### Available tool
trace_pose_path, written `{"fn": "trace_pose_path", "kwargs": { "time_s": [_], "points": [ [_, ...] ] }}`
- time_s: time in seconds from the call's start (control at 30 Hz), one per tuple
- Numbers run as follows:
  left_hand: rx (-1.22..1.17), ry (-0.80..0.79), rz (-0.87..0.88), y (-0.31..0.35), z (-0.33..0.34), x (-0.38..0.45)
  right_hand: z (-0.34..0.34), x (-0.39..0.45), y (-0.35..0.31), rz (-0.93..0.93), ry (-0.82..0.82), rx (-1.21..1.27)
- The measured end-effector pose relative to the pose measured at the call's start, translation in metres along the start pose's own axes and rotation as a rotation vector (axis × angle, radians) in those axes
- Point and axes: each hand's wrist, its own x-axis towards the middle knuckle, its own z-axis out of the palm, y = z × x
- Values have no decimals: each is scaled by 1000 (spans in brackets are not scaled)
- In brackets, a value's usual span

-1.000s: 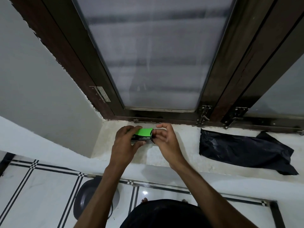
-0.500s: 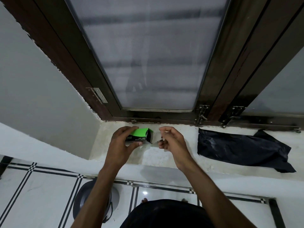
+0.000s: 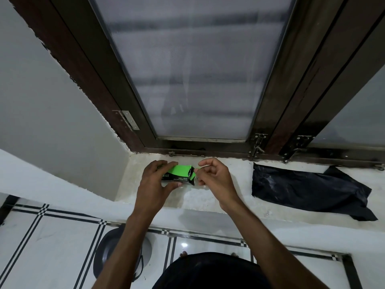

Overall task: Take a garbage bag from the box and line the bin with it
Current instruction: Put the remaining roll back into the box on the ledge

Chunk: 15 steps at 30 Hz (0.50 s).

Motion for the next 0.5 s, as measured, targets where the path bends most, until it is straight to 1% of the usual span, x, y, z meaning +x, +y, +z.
{"fn": "trace_pose_path", "kwargs": {
  "time_s": [0.23,0.5],
  "points": [
    [90,8,1,9,5,-3,9,-3,1,22,-37,-5],
    [217,7,26,12,5,-1,7,-5,3,115,-80,39]
  ]
}}
